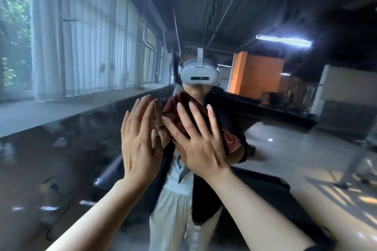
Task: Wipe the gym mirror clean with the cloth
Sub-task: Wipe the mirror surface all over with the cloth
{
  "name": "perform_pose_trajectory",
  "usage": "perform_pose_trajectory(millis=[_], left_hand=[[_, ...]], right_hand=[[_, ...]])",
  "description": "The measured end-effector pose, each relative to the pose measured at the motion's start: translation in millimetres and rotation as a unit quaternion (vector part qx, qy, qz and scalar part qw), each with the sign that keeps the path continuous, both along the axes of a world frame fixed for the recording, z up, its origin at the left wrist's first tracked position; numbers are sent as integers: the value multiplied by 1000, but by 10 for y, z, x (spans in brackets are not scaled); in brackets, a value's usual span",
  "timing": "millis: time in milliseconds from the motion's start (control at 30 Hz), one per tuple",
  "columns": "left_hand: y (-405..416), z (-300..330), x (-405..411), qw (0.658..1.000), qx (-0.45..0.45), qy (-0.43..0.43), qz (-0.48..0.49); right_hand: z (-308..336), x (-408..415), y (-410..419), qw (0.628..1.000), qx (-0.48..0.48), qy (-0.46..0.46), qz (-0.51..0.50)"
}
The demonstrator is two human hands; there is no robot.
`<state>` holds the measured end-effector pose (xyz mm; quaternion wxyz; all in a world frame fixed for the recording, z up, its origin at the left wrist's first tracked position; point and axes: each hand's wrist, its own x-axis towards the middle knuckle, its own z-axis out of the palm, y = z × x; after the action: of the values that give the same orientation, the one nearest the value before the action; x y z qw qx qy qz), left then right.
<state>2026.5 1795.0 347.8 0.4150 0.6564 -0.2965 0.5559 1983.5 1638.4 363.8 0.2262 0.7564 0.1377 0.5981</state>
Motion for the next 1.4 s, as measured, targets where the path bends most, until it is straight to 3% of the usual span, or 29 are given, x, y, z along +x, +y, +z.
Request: perform_pose_trajectory(millis=[267,433,533,667,800,933,1000,1167,1300,1400], left_hand=[[-692,322,-317,992,103,-67,30],[-702,634,-325,986,137,-88,40],[-534,862,-244,985,145,-81,54],[-282,1082,-124,986,123,-80,83],[-166,1198,-80,992,63,-73,82],[-339,1314,-175,995,41,-83,49],[-498,1346,-238,991,75,-106,39],[-916,1465,-382,970,180,-152,59],[-1081,1624,-448,958,234,-143,87],[-1038,1707,-421,954,247,-138,100]], right_hand=[[101,-573,-1087,987,128,-77,-60],[393,-669,-1372,927,315,-195,-63],[824,-451,-1076,896,362,-256,-38],[1363,-127,-489,926,297,-232,-4],[1444,92,28,978,163,-133,16],[1201,-63,-164,999,25,-20,21],[1094,-249,-489,1000,17,-18,18],[983,-795,-1543,978,161,-122,-44],[1111,-1024,-2092,910,336,-234,-70],[1503,-978,-2074,873,389,-286,-67]])
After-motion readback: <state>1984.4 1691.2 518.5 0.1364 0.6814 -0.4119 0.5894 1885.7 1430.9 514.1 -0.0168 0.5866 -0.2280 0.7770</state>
